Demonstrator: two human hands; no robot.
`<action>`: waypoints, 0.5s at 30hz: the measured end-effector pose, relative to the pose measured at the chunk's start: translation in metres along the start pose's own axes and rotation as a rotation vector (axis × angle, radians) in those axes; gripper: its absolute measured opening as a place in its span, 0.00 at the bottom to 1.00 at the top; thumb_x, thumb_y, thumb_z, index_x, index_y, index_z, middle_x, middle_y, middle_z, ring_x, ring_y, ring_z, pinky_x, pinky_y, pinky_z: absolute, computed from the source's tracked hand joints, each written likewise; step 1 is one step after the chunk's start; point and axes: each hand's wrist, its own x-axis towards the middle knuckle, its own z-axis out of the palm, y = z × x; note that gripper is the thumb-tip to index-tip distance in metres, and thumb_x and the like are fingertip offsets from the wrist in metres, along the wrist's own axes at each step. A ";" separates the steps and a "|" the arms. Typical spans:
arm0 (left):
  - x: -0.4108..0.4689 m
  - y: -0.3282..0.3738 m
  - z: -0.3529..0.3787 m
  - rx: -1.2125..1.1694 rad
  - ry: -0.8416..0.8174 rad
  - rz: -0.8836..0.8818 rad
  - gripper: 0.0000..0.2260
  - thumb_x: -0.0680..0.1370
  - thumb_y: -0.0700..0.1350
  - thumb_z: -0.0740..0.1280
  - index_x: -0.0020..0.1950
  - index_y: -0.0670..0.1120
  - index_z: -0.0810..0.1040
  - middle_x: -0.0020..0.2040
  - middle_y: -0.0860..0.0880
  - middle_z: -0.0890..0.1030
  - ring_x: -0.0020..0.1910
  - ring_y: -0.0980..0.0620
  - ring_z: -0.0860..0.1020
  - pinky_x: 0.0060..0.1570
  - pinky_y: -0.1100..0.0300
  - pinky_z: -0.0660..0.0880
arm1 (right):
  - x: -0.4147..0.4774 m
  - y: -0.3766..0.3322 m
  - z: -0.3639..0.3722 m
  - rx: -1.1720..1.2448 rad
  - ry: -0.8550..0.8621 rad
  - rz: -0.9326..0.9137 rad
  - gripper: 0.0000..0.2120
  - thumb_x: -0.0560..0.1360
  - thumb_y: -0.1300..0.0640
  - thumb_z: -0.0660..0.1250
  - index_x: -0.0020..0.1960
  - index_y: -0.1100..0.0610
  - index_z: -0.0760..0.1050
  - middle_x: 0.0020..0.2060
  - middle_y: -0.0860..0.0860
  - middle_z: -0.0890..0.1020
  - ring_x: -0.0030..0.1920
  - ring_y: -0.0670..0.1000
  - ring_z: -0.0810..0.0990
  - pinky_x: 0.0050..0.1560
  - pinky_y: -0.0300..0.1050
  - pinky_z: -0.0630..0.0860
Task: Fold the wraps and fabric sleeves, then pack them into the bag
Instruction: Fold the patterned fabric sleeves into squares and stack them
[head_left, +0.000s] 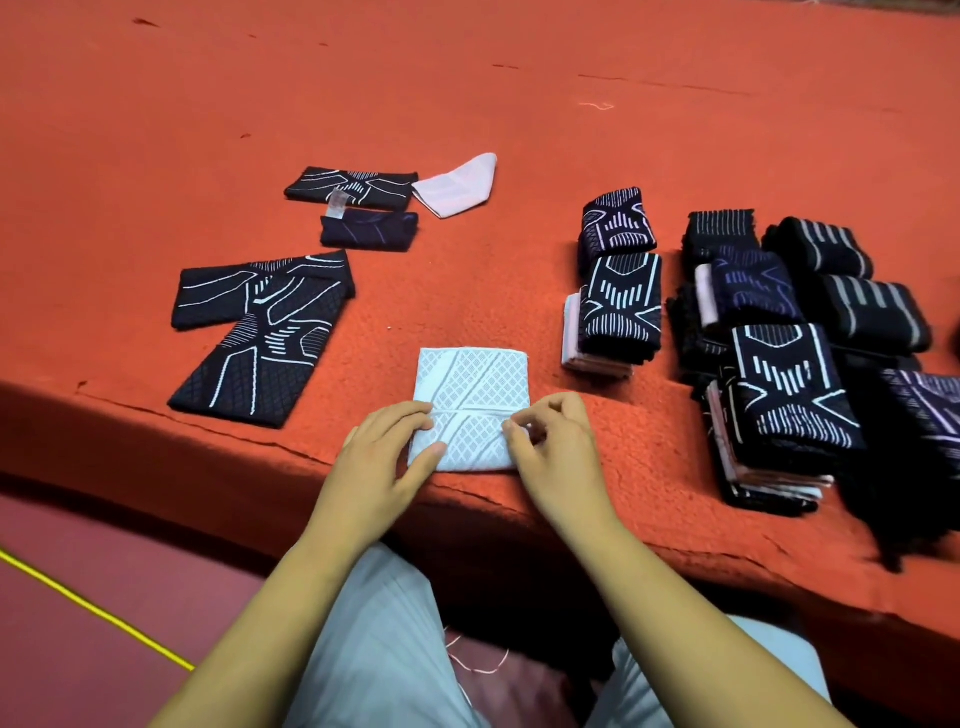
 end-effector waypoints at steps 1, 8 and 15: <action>-0.001 -0.001 -0.001 0.016 -0.027 -0.008 0.19 0.77 0.61 0.62 0.59 0.49 0.79 0.66 0.56 0.76 0.66 0.55 0.73 0.65 0.53 0.69 | -0.001 0.002 -0.003 -0.070 -0.019 -0.051 0.08 0.75 0.53 0.69 0.48 0.57 0.83 0.50 0.49 0.74 0.47 0.47 0.76 0.53 0.44 0.73; -0.002 -0.002 -0.003 0.071 -0.084 0.018 0.28 0.72 0.67 0.65 0.64 0.51 0.76 0.70 0.57 0.74 0.68 0.57 0.71 0.65 0.57 0.65 | -0.006 0.019 -0.026 -0.242 -0.307 -0.394 0.25 0.74 0.44 0.65 0.65 0.57 0.77 0.68 0.49 0.75 0.70 0.49 0.71 0.72 0.46 0.65; -0.001 -0.001 -0.005 0.057 -0.084 0.022 0.27 0.72 0.62 0.65 0.67 0.50 0.76 0.70 0.56 0.74 0.68 0.54 0.71 0.66 0.54 0.66 | -0.003 0.023 -0.027 -0.088 -0.355 -0.292 0.24 0.70 0.52 0.60 0.65 0.55 0.77 0.70 0.47 0.74 0.71 0.46 0.70 0.73 0.46 0.64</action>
